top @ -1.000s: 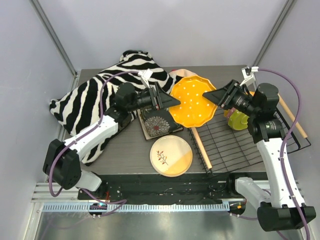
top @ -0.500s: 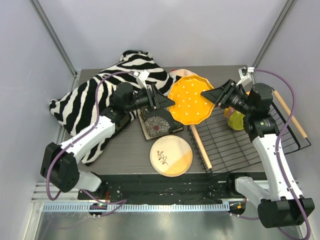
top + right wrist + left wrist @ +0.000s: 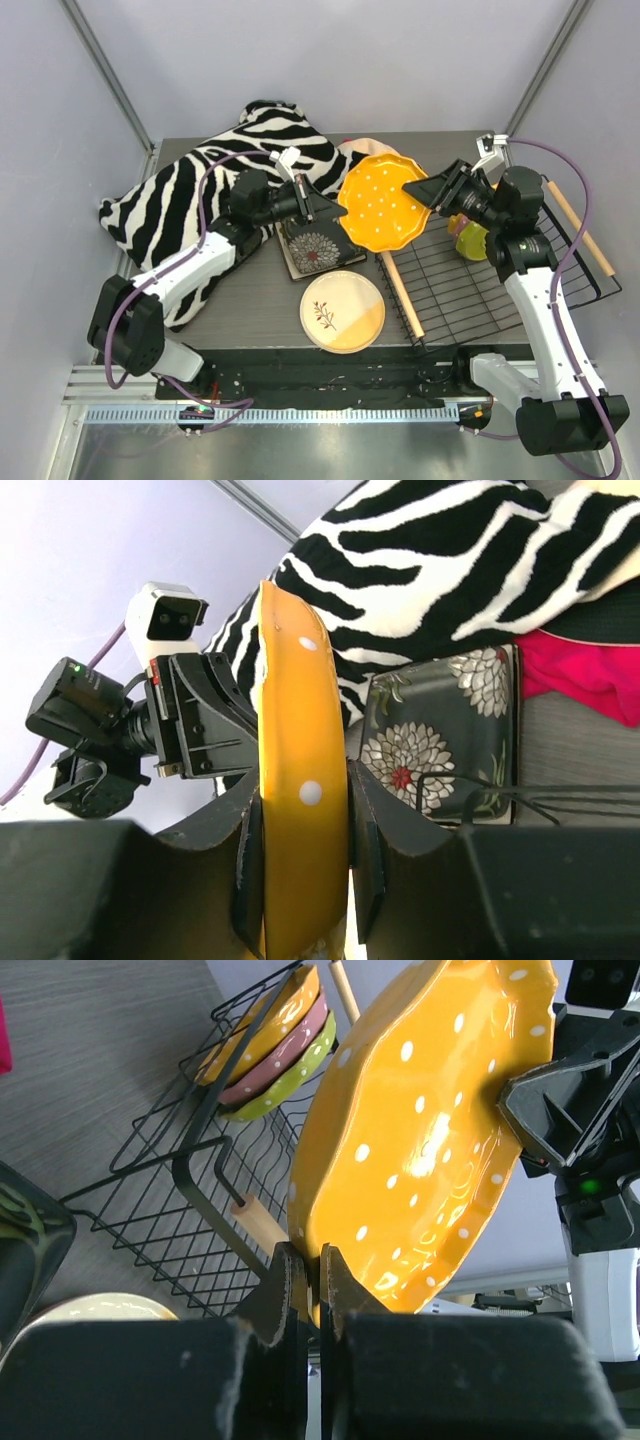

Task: Unload the plates from the dish rack
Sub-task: Place the plate at the center of the board.

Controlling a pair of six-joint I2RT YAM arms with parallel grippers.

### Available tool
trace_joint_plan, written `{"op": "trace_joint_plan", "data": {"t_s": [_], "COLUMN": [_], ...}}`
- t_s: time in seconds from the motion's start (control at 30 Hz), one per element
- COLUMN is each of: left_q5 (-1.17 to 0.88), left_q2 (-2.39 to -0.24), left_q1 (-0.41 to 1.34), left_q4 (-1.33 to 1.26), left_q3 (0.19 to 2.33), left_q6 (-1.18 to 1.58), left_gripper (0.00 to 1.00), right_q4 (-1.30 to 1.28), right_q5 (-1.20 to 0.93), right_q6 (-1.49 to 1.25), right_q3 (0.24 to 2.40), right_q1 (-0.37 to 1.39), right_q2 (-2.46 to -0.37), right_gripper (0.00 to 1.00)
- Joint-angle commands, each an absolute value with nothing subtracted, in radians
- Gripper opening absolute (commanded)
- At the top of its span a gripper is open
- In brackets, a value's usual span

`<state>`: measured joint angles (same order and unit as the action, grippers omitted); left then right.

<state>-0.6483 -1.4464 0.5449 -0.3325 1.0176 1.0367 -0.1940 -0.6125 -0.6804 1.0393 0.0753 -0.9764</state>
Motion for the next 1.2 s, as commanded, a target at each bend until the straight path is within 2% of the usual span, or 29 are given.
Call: {"op": "trace_joint_plan", "data": {"t_s": [0.0,0.1,0.2,0.3,0.33,0.53,0.77,1.03,1.17], "left_q5": [-0.733,-0.703,-0.686,-0.692,-0.702,-0.733,-0.781,-0.836,-0.756], "left_q2": [-1.379,-1.338,-1.293,-1.244,-1.230,-1.077,-0.889,-0.744,-0.764], "left_q1": [0.561,0.543,0.516,0.488,0.479,0.413,0.351,0.245,0.245], "left_q4": [-0.526,-0.552,-0.568,-0.572,-0.575,-0.474,-0.198,-0.111,0.253], "left_q3": [0.997,0.965,0.922,0.875,0.849,0.761,0.692,0.585,0.635], "left_q6": [1.084,1.106,1.127,1.150,1.158,1.158,1.075,1.093,0.858], "left_gripper": [0.00,0.00,0.00,0.00,0.00,0.00,0.00,0.00,0.00], "right_q4": [-0.204,-0.224,-0.256,-0.278,-0.287,-0.317,-0.354,-0.411,-0.431], "right_q5": [-0.520,-0.489,-0.440,-0.419,-0.413,-0.371,-0.316,-0.187,-0.153], "right_q6": [-0.614,-0.601,-0.585,-0.561,-0.551,-0.506,-0.463,-0.414,-0.433], "right_q3": [1.057,1.051,1.058,1.060,1.060,1.068,1.103,1.144,1.163], "right_q1": [0.087,0.087,0.086,0.087,0.086,0.087,0.084,0.066,0.054], "right_q2": [-0.983,-0.989,-1.000,-1.008,-1.008,-1.006,-1.003,-0.957,-0.960], "right_gripper": [0.01,0.01,0.11,0.29,0.38,0.61,0.68,0.70,0.70]}}
